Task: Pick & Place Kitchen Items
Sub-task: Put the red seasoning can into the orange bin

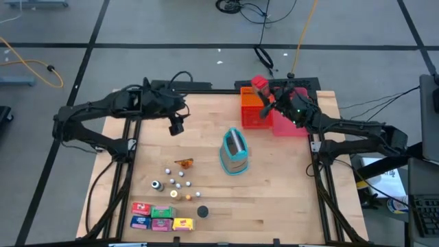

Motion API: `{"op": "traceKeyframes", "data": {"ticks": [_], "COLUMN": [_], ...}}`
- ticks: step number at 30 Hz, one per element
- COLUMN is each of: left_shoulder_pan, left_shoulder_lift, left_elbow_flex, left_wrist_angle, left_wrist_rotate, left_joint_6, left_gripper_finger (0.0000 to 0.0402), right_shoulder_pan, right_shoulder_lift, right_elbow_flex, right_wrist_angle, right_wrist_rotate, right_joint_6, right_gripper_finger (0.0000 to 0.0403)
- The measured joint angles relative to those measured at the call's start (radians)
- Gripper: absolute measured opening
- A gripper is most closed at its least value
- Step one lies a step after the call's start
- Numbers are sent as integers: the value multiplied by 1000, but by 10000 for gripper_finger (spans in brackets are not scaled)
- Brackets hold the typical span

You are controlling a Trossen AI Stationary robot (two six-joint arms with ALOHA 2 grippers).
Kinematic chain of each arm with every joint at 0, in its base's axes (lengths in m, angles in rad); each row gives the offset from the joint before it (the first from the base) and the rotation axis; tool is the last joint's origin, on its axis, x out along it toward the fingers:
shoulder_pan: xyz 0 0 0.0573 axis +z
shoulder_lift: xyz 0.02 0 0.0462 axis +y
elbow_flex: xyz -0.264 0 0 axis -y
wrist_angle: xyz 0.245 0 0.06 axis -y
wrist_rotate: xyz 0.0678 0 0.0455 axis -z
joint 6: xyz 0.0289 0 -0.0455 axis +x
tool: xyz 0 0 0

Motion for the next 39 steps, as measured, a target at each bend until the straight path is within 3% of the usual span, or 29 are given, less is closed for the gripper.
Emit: {"op": "traceKeyframes", "data": {"ticks": [7, 15, 26, 39], "left_shoulder_pan": [-1, -1, -1, -1], "left_shoulder_lift": [-65, -72, -71, -69], "left_elbow_flex": [-208, -307, -330, -330], "left_wrist_angle": [191, 344, 395, 397], "left_wrist_rotate": [1, 0, 0, 0], "left_joint_6": [-21, -41, -35, -39], "left_gripper_finger": [258, 257, 257, 257], "right_shoulder_pan": [-102, -178, -232, -244], "right_shoulder_lift": [124, 357, 579, 686], "right_elbow_flex": [-66, -68, -67, -66], "right_wrist_angle": [140, 318, 470, 553], "right_wrist_rotate": [-9, -30, -25, 31], "right_joint_6": [82, 148, 206, 225], "right_gripper_finger": [172, 172, 172, 172]}}
